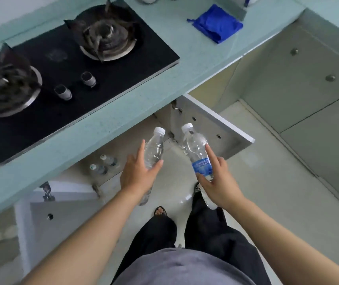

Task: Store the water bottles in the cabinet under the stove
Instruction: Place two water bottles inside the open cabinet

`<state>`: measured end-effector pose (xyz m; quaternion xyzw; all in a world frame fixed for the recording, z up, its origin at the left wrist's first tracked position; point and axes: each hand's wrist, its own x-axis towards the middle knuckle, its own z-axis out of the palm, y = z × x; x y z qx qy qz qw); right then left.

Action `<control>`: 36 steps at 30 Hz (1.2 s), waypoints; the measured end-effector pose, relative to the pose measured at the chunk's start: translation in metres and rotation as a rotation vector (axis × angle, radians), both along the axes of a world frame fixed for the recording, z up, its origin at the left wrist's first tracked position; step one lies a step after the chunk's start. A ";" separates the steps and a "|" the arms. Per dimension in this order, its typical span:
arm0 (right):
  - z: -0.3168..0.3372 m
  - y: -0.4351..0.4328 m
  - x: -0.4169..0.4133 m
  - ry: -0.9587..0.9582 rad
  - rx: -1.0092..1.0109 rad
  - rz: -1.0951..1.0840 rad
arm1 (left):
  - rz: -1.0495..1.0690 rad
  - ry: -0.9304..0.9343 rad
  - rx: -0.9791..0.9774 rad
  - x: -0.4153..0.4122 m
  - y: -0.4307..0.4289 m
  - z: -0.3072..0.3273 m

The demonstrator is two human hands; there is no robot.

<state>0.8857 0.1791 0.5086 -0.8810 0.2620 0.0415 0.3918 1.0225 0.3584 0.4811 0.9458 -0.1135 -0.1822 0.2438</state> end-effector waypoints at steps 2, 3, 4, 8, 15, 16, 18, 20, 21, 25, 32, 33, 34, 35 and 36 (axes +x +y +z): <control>-0.007 -0.015 0.024 0.021 0.011 0.129 | 0.089 0.009 0.026 0.002 -0.003 -0.008; -0.010 -0.022 0.035 0.028 0.021 0.186 | 0.138 0.009 0.032 0.002 -0.004 -0.011; -0.014 -0.029 0.045 0.032 0.031 0.239 | 0.185 0.009 0.039 0.003 -0.005 -0.014; -0.037 -0.044 0.083 0.045 0.029 0.434 | 0.318 0.033 0.125 0.005 -0.001 -0.027; -0.105 -0.028 0.128 0.086 0.019 0.561 | 0.376 0.095 0.204 0.019 0.020 -0.088; -0.119 -0.024 0.135 0.078 0.026 0.569 | 0.377 0.094 0.206 0.024 0.024 -0.102; -0.151 -0.017 0.148 0.072 0.023 0.575 | 0.375 0.092 0.212 0.036 0.030 -0.131; -0.186 -0.009 0.162 0.047 0.023 0.574 | 0.372 0.095 0.210 0.049 0.036 -0.165; -0.205 -0.005 0.169 0.040 0.027 0.574 | 0.378 0.091 0.210 0.056 0.038 -0.184; -0.282 0.006 0.198 0.013 0.067 0.543 | 0.384 0.068 0.218 0.085 0.050 -0.266; -0.480 0.010 0.277 -0.077 0.084 0.601 | 0.460 -0.028 0.158 0.161 0.063 -0.453; -0.509 0.009 0.289 -0.084 0.086 0.605 | 0.467 -0.041 0.158 0.172 0.066 -0.479; -0.536 0.008 0.299 -0.097 0.094 0.607 | 0.467 -0.052 0.149 0.182 0.069 -0.504; -0.563 0.007 0.309 -0.110 0.100 0.611 | 0.470 -0.067 0.117 0.191 0.072 -0.528; -0.588 0.008 0.319 -0.128 0.099 0.623 | 0.478 -0.106 0.067 0.200 0.075 -0.550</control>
